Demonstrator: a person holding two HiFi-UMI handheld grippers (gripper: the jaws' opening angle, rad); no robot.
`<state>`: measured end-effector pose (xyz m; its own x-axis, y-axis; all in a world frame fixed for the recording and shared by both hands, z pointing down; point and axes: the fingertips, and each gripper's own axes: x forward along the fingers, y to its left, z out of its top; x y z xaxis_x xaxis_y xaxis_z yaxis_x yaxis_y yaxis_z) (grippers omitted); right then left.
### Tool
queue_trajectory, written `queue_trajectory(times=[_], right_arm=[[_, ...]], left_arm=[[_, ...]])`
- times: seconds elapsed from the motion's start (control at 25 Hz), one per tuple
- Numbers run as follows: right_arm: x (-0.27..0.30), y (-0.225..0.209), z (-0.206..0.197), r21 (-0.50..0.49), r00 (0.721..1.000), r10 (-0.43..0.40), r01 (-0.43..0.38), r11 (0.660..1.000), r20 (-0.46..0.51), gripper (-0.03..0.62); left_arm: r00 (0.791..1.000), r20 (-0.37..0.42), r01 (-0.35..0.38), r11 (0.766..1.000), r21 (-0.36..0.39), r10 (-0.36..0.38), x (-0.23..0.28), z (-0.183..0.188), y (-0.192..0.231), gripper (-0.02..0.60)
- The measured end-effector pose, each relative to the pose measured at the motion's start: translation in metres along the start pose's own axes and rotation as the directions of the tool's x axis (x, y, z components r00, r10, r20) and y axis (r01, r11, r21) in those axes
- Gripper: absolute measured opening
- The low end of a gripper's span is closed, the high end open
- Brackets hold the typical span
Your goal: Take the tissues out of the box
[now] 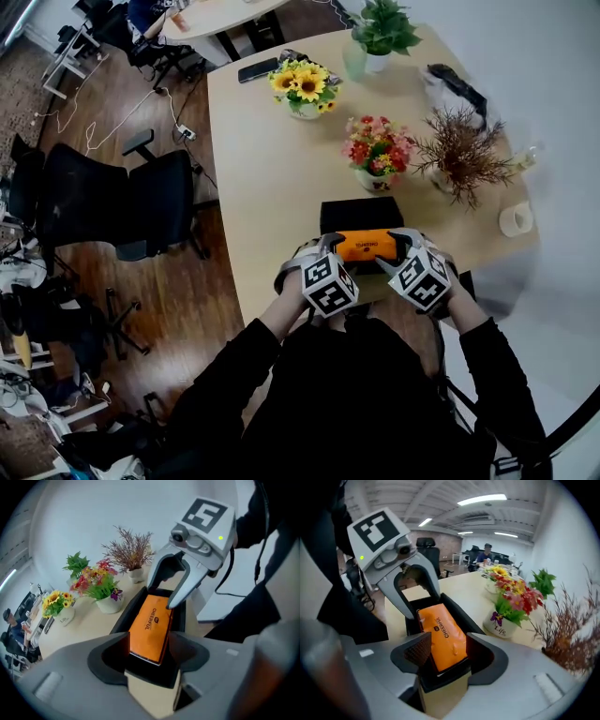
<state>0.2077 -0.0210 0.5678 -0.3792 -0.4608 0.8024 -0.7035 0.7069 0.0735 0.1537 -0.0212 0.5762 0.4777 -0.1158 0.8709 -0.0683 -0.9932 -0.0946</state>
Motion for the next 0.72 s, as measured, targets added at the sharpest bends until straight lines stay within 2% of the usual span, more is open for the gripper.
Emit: queue_trajectory(times=[0.08, 0.2, 0.44, 0.72], right_arm=[[0.008, 0.005, 0.002, -0.118, 0.998, 0.031, -0.037, 0.992, -0.056, 0.27], [0.019, 0.012, 0.003, -0.172, 0.99, 0.08, -0.099, 0.98, -0.118, 0.322], [0.029, 0.016, 0.009, -0.164, 0.971, 0.12, -0.156, 0.974, -0.207, 0.39], [0.037, 0.015, -0.001, -0.06, 0.939, 0.188, -0.214, 0.975, -0.288, 0.373]], left_arm=[[0.999, -0.043, 0.012, 0.999, 0.034, -0.01, 0.009, 0.001, 0.0, 0.269], [0.996, -0.083, 0.036, 0.997, 0.071, -0.03, 0.016, 0.002, -0.001, 0.303], [0.99, -0.118, 0.089, 0.988, 0.123, -0.074, 0.023, 0.0, 0.003, 0.346], [0.968, -0.213, 0.164, 0.976, 0.143, -0.131, 0.033, -0.006, 0.002, 0.35]])
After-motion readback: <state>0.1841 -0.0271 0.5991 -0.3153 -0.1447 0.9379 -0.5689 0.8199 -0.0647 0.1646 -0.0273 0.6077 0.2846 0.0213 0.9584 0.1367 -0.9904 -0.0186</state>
